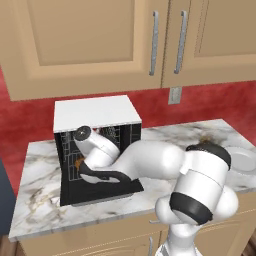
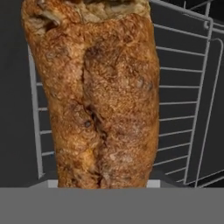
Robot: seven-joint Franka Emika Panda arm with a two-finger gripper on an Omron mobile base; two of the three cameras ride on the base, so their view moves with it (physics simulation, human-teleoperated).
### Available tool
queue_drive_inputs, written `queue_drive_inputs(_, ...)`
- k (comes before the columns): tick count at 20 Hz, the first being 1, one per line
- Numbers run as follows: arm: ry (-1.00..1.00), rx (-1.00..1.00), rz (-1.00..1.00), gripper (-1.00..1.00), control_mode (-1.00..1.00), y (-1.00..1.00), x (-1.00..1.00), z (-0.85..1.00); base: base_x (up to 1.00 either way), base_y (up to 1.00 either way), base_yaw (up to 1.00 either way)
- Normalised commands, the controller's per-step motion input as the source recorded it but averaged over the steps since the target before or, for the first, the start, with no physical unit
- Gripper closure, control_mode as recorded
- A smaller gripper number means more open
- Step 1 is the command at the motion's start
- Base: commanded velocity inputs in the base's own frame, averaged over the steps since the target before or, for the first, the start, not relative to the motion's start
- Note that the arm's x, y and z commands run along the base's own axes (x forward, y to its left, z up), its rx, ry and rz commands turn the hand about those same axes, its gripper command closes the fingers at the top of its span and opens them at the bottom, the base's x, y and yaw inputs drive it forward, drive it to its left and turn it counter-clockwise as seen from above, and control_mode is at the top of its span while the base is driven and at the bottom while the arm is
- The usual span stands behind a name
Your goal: Open the toaster oven door. Place the baguette on the bottom rack in the toaster oven and place the steak on the top rack.
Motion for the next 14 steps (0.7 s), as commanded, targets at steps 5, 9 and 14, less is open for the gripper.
queue_drive_inputs(5, 0.00, 0.00, 0.00, 1.00, -1.00, 0.06, 0.22, -0.26, 0.00, 0.00, 0.00)
queue_drive_inputs(9, 0.00, 0.00, 0.00, 1.00, -1.00, 0.02, 0.16, -0.23, 0.00, 0.00, 0.00)
queue_drive_inputs(14, 0.00, 0.00, -0.02, 1.00, -1.00, 0.00, 0.26, -0.16, 0.00, 0.00, 0.00)
